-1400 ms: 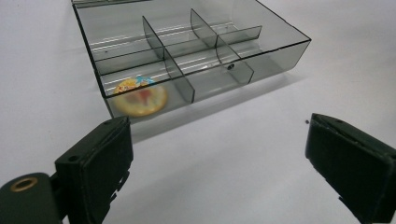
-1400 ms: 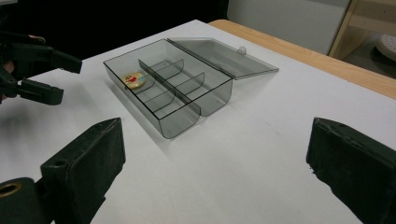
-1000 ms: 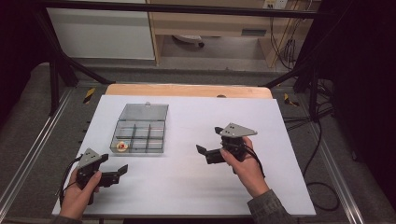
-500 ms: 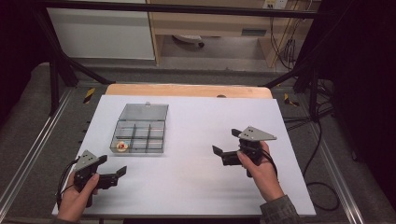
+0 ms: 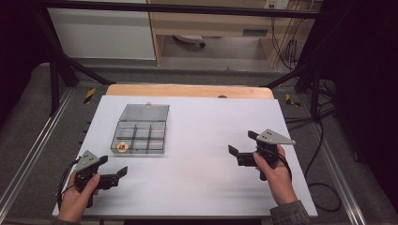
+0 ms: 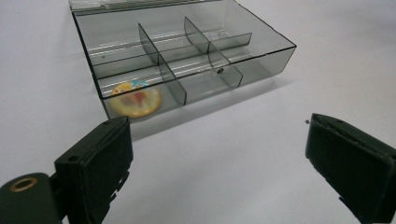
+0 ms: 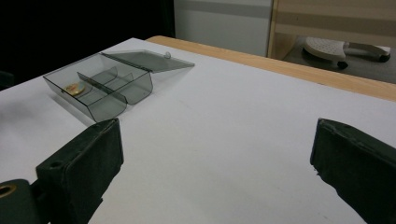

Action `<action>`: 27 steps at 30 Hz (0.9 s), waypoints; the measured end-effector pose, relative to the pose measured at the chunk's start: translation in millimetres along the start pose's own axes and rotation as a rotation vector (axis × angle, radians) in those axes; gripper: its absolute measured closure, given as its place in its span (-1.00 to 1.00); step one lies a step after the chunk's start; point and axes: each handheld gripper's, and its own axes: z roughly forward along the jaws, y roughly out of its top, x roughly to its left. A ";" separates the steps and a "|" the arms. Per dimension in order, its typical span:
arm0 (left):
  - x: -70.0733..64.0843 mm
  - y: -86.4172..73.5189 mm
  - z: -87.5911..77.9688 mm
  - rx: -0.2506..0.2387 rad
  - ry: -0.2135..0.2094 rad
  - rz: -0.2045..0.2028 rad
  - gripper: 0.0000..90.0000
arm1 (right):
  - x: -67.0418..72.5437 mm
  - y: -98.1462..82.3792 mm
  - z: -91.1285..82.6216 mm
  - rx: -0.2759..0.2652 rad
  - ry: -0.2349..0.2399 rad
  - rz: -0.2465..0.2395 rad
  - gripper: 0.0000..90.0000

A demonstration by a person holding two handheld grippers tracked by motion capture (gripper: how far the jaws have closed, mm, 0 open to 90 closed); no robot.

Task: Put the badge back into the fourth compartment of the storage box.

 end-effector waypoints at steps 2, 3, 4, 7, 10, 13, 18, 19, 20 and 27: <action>0.0 -0.1 0.1 0.001 -0.001 0.000 -0.83 | -2.2 -1.7 -2.9 0.000 -0.007 0.003 -0.93; -0.1 0.0 0.1 0.001 -0.001 0.000 -0.83 | -3.3 -2.3 -4.4 0.000 -0.010 0.002 -0.93; -0.2 0.0 0.2 0.001 -0.002 0.000 -0.83 | -4.4 -2.9 -5.8 0.000 -0.013 0.003 -0.93; -0.3 0.1 0.1 0.001 -0.003 0.001 -0.83 | -7.2 -5.4 -9.8 -0.002 -0.020 0.013 -0.93; -0.1 0.0 0.0 0.000 -0.001 0.000 -0.83 | -10.9 -9.4 -12.8 -0.002 -0.031 0.010 -0.93; -0.3 0.0 0.1 0.002 -0.003 0.001 -0.83 | -14.8 -14.0 -15.6 0.003 -0.043 0.012 -0.93; -0.5 0.1 -0.2 0.001 -0.004 0.000 -0.83 | -20.3 -22.3 -18.9 0.011 -0.060 0.022 -0.93; -0.5 0.1 -0.1 0.001 -0.004 0.000 -0.83 | -21.5 -23.9 -19.4 0.011 -0.062 0.024 -0.93; -0.6 0.1 -0.2 0.001 -0.004 0.000 -0.83 | -22.6 -25.4 -19.9 0.012 -0.065 0.028 -0.93; -0.9 0.3 0.0 0.002 -0.008 0.001 -0.83 | -31.8 -36.0 -21.0 0.024 -0.086 0.052 -0.93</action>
